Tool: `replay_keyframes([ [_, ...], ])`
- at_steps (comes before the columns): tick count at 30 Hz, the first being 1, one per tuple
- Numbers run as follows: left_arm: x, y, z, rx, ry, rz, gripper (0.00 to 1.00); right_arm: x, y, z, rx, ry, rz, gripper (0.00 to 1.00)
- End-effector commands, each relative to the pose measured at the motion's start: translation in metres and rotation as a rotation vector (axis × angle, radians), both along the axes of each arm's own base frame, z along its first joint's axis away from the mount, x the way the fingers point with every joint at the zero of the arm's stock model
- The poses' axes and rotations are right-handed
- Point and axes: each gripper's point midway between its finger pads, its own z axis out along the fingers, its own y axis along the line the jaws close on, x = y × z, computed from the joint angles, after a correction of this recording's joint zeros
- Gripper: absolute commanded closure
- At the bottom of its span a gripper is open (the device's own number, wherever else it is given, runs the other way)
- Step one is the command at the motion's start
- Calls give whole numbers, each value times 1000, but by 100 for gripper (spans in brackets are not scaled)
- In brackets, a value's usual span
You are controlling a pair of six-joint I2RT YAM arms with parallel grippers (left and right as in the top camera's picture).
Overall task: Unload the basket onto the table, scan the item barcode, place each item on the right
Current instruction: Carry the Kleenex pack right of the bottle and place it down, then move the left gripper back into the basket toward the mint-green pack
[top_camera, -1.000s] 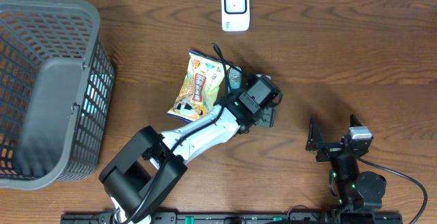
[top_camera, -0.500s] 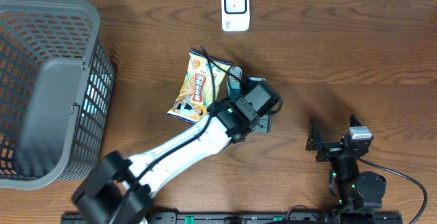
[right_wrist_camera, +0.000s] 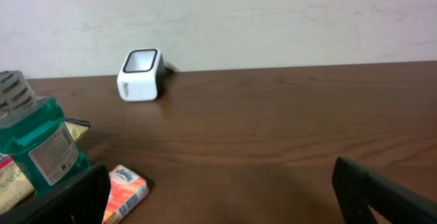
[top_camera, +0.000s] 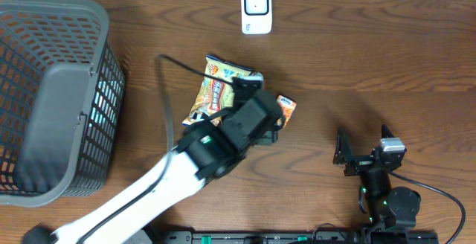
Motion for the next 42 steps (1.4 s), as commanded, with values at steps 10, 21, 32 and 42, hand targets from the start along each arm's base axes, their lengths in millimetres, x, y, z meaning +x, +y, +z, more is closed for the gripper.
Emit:
replay_keyframes([
  [10,20,92,88,22,-304,243,13,0,-1,-1,-9,2,-4,1],
  [21,46,144,140,51,-426,342,6,0,-1,-1,-9,2,-4,1],
  [32,55,169,192,142,-568,327,2,0,-1,-1,-9,2,-4,1],
  [42,63,200,230,98,-663,451,2,0,-1,-1,-9,2,-4,1],
])
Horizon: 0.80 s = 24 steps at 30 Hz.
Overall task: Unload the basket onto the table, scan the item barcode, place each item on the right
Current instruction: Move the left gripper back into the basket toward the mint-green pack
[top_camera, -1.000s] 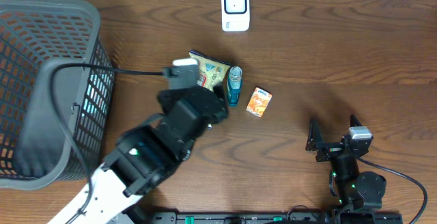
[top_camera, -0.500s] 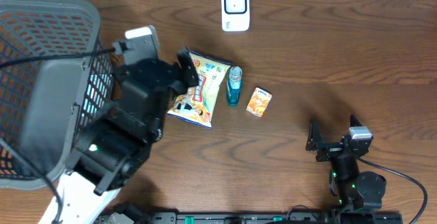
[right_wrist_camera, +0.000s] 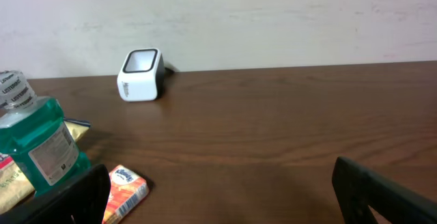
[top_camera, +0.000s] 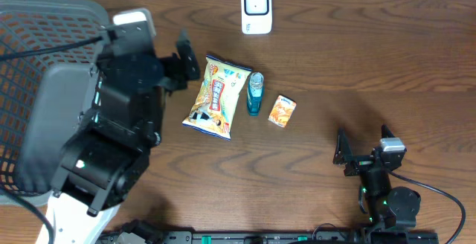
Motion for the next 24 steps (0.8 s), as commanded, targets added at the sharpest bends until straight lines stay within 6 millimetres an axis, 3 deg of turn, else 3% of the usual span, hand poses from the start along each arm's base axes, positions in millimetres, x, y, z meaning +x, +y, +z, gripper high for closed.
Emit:
replay_keyframes([
  [1,-1,26,34,-19,-91,79,2,0,-1,-1,-9,2,-4,1],
  [7,-1,80,58,-43,-156,241,2,0,-1,-1,-9,2,-4,1],
  [11,-3,126,49,-114,-145,407,2,0,-1,-1,-9,2,-4,1],
  [16,-2,181,7,-251,-48,634,2,0,-1,-1,-9,2,-4,1],
  [24,14,225,-79,-528,188,760,2,0,-1,-1,-9,2,-4,1],
])
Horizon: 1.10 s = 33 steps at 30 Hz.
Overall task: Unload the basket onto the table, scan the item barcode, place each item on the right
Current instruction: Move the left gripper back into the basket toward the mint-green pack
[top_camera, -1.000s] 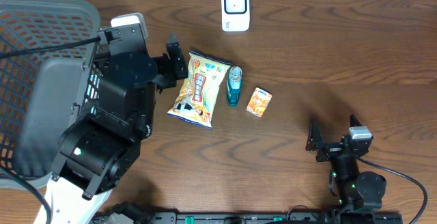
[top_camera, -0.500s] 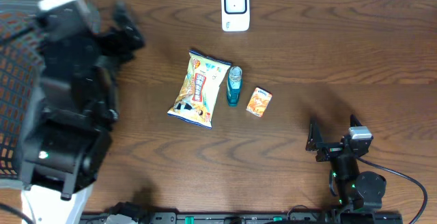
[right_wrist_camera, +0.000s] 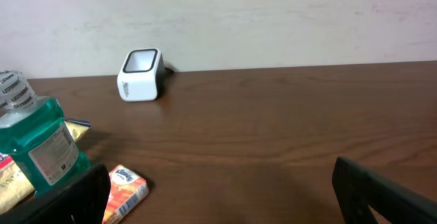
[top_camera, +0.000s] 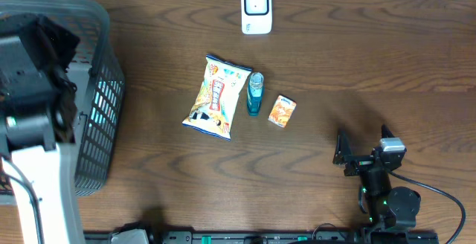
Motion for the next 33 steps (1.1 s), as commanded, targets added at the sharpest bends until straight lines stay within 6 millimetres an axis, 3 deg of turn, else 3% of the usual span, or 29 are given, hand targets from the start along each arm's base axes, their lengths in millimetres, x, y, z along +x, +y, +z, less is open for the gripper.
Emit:
replay_keyframes([
  [1,9,8,-24,-204,-29,42,2,0,-1,-1,-9,2,-4,1],
  [9,16,43,-101,-467,102,86,2,0,-1,-1,-9,3,-4,1],
  [16,30,39,-156,-606,224,-49,2,0,-1,-1,-9,2,-4,1],
  [23,44,48,-184,-471,329,-239,2,0,-1,-1,-9,2,-4,1],
  [33,34,41,-200,-238,508,-583,2,0,-1,-1,-9,2,-4,1],
])
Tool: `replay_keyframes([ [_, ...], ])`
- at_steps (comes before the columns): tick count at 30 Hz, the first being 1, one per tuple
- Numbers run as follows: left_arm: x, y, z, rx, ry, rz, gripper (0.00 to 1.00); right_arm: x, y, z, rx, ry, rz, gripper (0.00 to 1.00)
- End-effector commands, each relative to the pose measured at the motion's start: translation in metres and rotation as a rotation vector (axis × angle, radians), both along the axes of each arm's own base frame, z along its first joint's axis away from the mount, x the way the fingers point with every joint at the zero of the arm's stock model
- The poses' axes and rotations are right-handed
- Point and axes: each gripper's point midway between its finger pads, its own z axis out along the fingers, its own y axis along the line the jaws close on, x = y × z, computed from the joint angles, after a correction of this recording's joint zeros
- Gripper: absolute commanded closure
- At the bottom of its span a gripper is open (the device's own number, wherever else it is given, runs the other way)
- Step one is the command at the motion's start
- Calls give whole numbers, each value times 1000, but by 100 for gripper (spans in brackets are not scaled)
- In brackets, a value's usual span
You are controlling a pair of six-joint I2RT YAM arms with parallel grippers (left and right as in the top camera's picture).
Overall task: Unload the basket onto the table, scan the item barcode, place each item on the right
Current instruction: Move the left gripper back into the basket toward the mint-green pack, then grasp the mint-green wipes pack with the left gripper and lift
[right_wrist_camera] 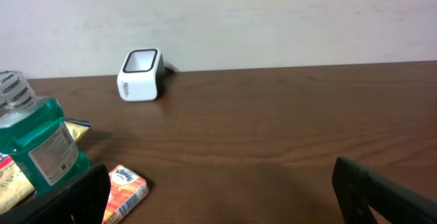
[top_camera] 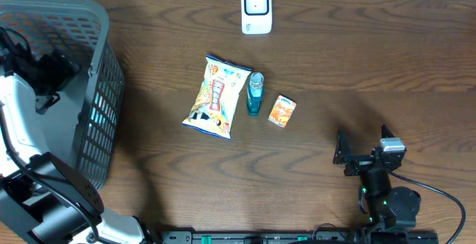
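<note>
The white barcode scanner (top_camera: 256, 8) stands at the table's far edge and shows in the right wrist view too, scanner (right_wrist_camera: 141, 74). A yellow snack bag (top_camera: 216, 97), a green mouthwash bottle (top_camera: 255, 93) standing upright, and an orange tissue pack (top_camera: 282, 111) sit side by side mid-table. Bottle (right_wrist_camera: 34, 145) and tissue pack (right_wrist_camera: 126, 190) lie left of my right gripper (right_wrist_camera: 222, 207), which rests open and empty near the front edge, also seen from overhead as right gripper (top_camera: 363, 153). My left gripper (top_camera: 46, 74) is over the basket; its jaws are unclear.
A grey wire basket (top_camera: 89, 21) fills the left end of the table, with the left arm's white link (top_camera: 15, 125) across it. A pale wall runs behind the scanner.
The left arm has shifted over the basket: its dark end now sits lower and a white link shows along the left edge. Items and right gripper are unmoved.
My left gripper was down at the mouthwash bottle between bag and tissue pack. Then the arm was up by the basket's edge, the bottle left standing free. After that it was over the basket at the far left, where it remains. The right gripper stayed open throughout.
</note>
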Motion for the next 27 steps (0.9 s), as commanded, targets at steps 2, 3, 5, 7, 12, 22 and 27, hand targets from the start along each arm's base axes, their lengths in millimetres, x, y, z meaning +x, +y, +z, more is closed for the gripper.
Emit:
replay_keyframes([
  [2,-9,-6,-12,117,47,-307,2,0,-1,-1,-9,2,-4,1],
  [3,-10,-6,-14,130,54,-344,2,0,-1,-1,-9,2,-4,1],
  [5,-12,-8,-19,143,64,-391,2,0,-1,-1,-9,2,-4,2],
  [7,-14,-9,-25,145,76,-420,2,0,-1,-1,-9,2,-4,1],
  [12,-17,-10,-38,135,87,-425,2,0,-1,-1,-9,2,-4,1],
  [22,-19,-17,-76,43,147,-441,2,0,-1,-1,-9,2,-4,1],
  [27,-17,-30,-106,-73,157,-463,2,0,-1,-1,-9,2,-4,1],
])
